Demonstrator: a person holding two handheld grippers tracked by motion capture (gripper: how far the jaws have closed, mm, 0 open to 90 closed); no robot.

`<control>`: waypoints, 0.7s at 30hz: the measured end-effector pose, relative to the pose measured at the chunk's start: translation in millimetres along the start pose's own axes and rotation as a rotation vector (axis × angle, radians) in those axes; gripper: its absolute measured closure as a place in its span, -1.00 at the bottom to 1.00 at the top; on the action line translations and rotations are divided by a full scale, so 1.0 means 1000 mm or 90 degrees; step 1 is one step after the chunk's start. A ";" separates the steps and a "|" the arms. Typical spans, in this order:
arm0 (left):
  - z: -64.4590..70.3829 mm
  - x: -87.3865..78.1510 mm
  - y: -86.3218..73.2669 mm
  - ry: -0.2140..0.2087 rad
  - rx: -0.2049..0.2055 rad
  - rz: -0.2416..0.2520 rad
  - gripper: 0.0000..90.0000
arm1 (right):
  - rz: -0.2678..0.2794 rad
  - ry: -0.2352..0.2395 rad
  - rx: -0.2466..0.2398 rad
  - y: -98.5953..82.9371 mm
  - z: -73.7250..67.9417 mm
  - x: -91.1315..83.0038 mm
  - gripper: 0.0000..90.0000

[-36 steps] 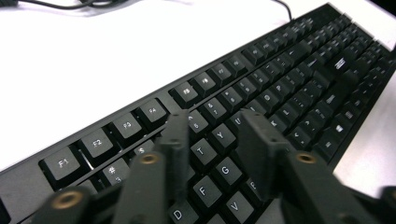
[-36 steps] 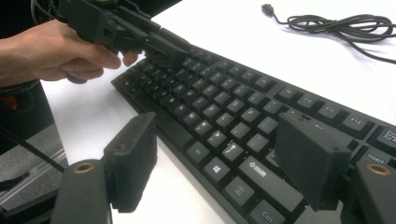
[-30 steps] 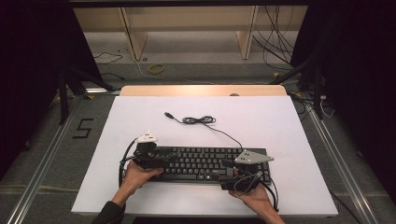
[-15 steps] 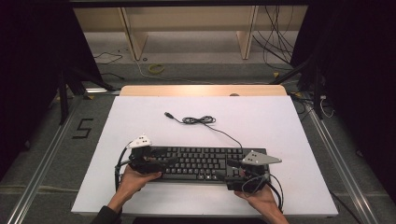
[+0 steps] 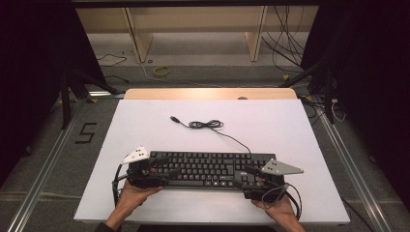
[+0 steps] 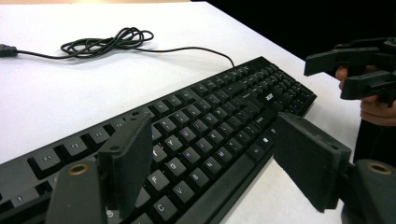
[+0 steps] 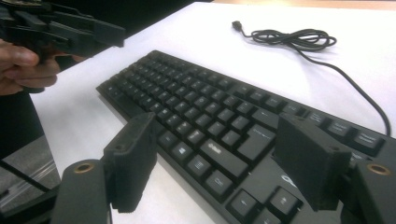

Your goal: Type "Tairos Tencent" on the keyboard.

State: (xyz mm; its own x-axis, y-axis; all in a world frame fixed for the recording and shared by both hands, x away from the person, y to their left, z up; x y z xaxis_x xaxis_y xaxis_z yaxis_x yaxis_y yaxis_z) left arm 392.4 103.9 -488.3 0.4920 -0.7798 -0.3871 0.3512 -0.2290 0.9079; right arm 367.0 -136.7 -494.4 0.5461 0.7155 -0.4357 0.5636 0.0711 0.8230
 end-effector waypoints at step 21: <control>0.012 -0.013 -0.018 -0.001 0.013 -0.005 -0.44 | 0.017 -0.021 -0.007 -0.011 0.008 -0.020 -0.33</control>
State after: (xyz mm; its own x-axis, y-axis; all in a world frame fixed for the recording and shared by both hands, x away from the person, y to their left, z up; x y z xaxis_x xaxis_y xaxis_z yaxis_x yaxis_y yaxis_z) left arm 369.8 110.8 -497.5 0.4876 -0.7789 -0.3944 0.3394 -0.2471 0.9076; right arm 354.8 -157.1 -498.2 0.5809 0.6946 -0.4244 0.5414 0.0597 0.8387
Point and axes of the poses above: each handheld gripper's, and its own axes: x roughly forward along the jaws, y roughly out of its top, z roughly to its right, the point moved 10 cm from there along x, roughly forward along the jaws, and after that the axes turned 10 degrees about x, right-handed, at the moved point
